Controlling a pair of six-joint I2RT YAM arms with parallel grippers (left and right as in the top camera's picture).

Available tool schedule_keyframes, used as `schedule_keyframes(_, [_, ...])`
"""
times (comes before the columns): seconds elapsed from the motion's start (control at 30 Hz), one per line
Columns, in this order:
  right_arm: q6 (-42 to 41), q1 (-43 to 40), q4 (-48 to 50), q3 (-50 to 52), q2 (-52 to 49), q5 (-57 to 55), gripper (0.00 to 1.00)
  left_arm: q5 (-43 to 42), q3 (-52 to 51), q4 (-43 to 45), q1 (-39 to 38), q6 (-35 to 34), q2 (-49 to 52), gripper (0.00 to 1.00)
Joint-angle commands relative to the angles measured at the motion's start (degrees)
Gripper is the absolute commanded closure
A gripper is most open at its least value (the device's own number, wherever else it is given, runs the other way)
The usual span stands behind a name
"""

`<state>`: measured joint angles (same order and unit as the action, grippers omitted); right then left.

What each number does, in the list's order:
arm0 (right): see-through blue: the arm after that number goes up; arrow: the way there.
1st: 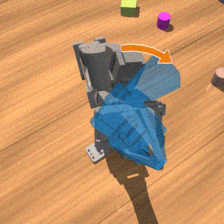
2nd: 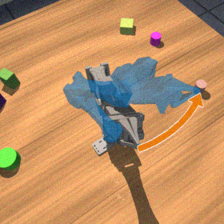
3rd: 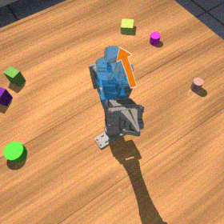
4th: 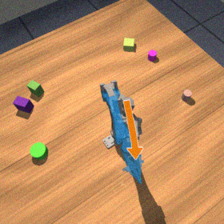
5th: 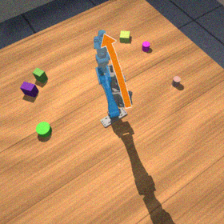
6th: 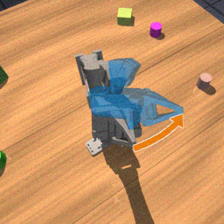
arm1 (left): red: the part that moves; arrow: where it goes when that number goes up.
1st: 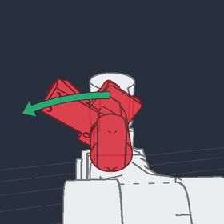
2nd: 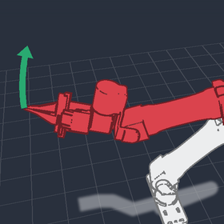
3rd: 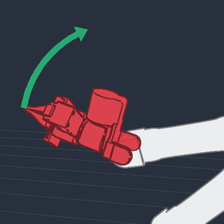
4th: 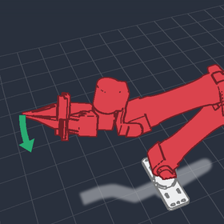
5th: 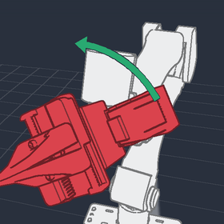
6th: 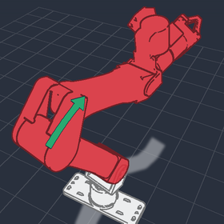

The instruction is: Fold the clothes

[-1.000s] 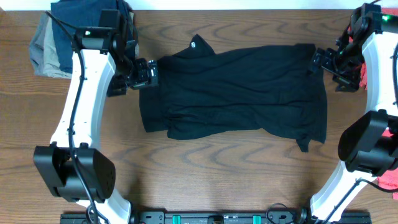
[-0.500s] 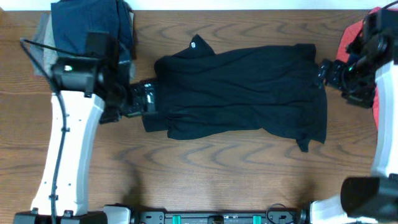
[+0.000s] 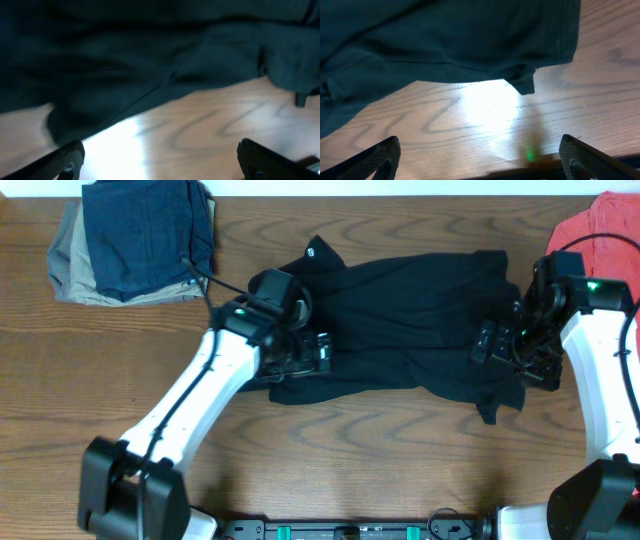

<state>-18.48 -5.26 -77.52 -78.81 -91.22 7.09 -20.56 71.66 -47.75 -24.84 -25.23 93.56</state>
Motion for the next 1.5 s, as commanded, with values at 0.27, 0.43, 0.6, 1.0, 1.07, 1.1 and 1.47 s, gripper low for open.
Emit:
schedule_keyframes(0.27, [-0.8,1.2,3.3,5.2,0.9,0.9,0.01,-0.4,-0.2,11.4,-3.1,-13.2,12.6,0.05])
schedule_keyframes(0.43, [-0.8,1.2,4.2,6.4,0.9,0.9,0.01,0.2,-0.2,13.7,-3.1,-13.4,14.0,0.09])
schedule_keyframes(0.6, [-0.8,1.2,5.1,7.5,0.9,0.9,0.01,0.9,-0.2,13.8,-3.2,-18.6,14.2,0.1])
schedule_keyframes(1.0, [-0.8,1.2,5.2,7.7,0.9,0.9,0.01,4.5,-0.2,9.7,-3.9,-27.6,14.4,0.18])
schedule_keyframes(1.07, [-0.8,1.2,5.1,7.7,0.9,0.9,0.01,4.8,-0.2,8.6,-3.9,-29.2,14.5,0.18])
schedule_keyframes(1.1, [-0.8,1.2,5.1,7.7,0.9,0.9,0.01,4.8,-0.2,8.5,-3.9,-29.6,14.6,0.18])
schedule_keyframes(1.47, [-0.8,1.2,4.8,7.7,0.9,0.9,0.01,11.6,-0.2,9.7,-3.4,-31.1,15.5,0.18])
